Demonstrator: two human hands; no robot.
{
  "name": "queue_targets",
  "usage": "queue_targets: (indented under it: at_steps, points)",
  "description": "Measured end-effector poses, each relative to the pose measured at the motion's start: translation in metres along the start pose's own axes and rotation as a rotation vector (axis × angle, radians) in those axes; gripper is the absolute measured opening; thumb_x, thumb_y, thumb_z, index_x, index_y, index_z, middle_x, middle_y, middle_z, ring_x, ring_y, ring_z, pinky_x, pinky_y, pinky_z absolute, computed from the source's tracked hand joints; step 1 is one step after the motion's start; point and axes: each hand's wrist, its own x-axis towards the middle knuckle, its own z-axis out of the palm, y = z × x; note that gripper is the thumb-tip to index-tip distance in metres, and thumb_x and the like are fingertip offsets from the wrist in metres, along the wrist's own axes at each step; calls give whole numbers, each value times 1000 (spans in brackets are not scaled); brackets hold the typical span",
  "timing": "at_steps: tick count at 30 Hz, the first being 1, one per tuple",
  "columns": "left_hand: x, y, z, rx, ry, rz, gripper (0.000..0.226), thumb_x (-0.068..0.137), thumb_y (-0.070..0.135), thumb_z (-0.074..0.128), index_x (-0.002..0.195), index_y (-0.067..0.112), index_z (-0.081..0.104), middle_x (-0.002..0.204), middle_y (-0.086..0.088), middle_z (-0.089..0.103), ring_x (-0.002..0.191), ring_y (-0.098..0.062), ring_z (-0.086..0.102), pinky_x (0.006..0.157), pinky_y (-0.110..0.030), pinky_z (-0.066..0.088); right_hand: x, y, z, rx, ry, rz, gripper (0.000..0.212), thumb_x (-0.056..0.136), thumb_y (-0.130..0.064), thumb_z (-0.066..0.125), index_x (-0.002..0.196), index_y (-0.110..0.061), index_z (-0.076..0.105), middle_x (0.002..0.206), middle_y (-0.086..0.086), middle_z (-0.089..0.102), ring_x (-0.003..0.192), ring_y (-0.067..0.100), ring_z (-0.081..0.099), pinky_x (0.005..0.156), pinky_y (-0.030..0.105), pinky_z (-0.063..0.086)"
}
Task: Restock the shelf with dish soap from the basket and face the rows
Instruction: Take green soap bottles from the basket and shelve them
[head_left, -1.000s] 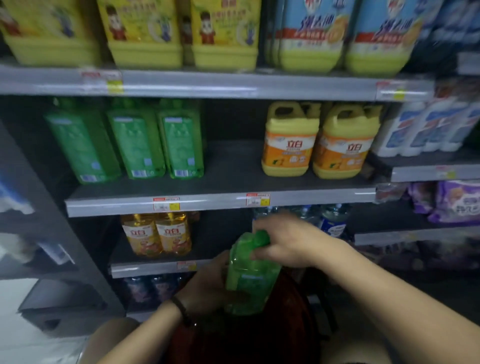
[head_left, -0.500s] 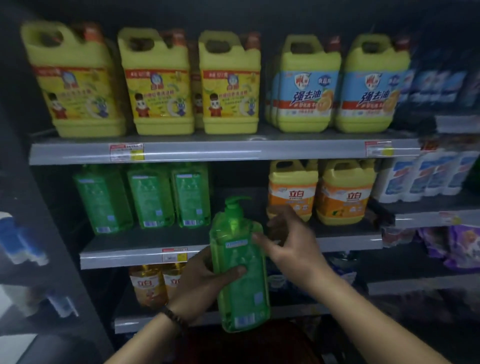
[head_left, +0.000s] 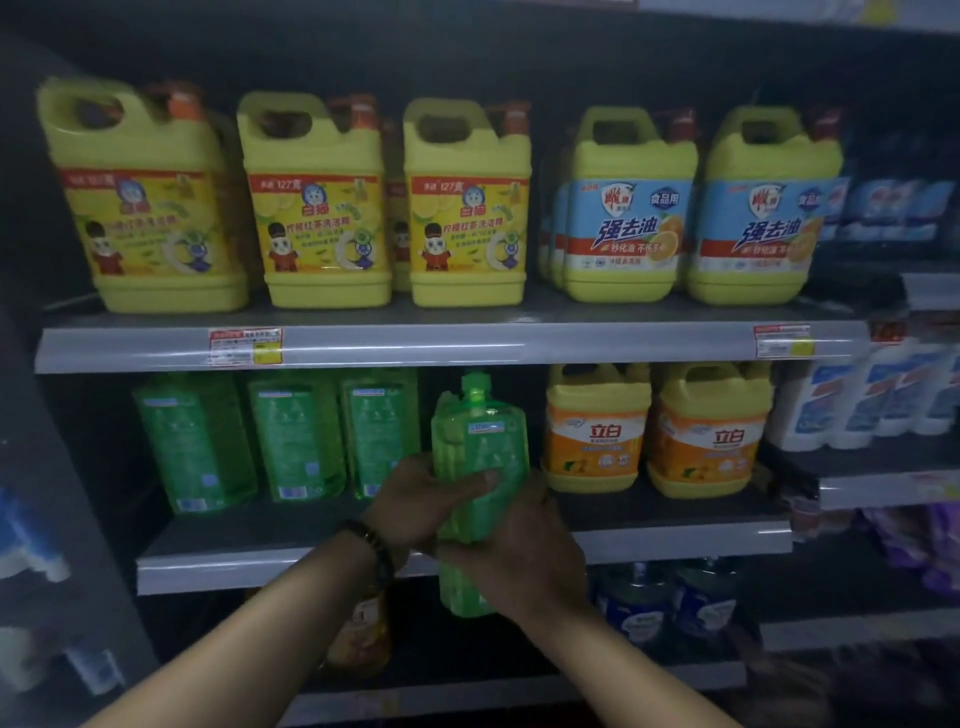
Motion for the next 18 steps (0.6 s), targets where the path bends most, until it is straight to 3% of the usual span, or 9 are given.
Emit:
queue_targets:
  at_steps: [2,5,7,10,12,15,18]
  points:
    - [8,8,-7,-41,-10,-6,21,88,25,83,103,10,78,102,-14,81,96,-34,78,87,-53,62,16,-7,-5,-18,4,20,119,45,-79,75,142,-26,32,132,-3,61,119,26,67,93,45,59]
    - [17,13,-21,-166,6,-22,34,91,13,78,121,7,62,108,-12,80,101,-37,76,93,-63,58,39,-15,-10,25,29,48,108,46,-77,77,133,-26,36,125,-2,65,113,29,70,91,45,60]
    - [20,11,-27,-186,1,-6,34,96,3,70,126,15,60,99,-3,81,94,-27,77,88,-51,63,53,-19,-6,67,39,71,109,43,-76,79,130,-27,35,123,-2,65,111,29,71,90,46,60]
    - [23,7,-27,-141,-59,41,39,101,-8,56,108,31,60,84,3,82,76,-12,79,64,-26,62,67,-21,7,134,61,72,106,36,-72,80,122,-29,34,118,1,68,106,30,72,88,47,62]
    - [27,-1,-31,-50,-51,80,51,99,-14,53,103,36,59,80,11,81,73,-6,77,61,-20,60,75,-21,17,149,91,67,104,37,-66,83,121,-29,34,118,3,67,107,33,71,88,47,61]
    - [34,-23,-42,93,37,147,67,91,-24,52,110,38,63,97,26,78,105,-6,74,83,-30,63,84,-19,35,204,156,63,106,41,-56,88,127,-27,33,124,5,64,112,36,69,90,49,60]
    - [36,-42,-47,263,66,196,69,92,-22,52,116,42,59,115,34,66,114,19,60,97,-14,52,92,-13,55,272,198,36,107,51,-47,95,135,-24,32,131,7,57,118,37,64,95,51,58]
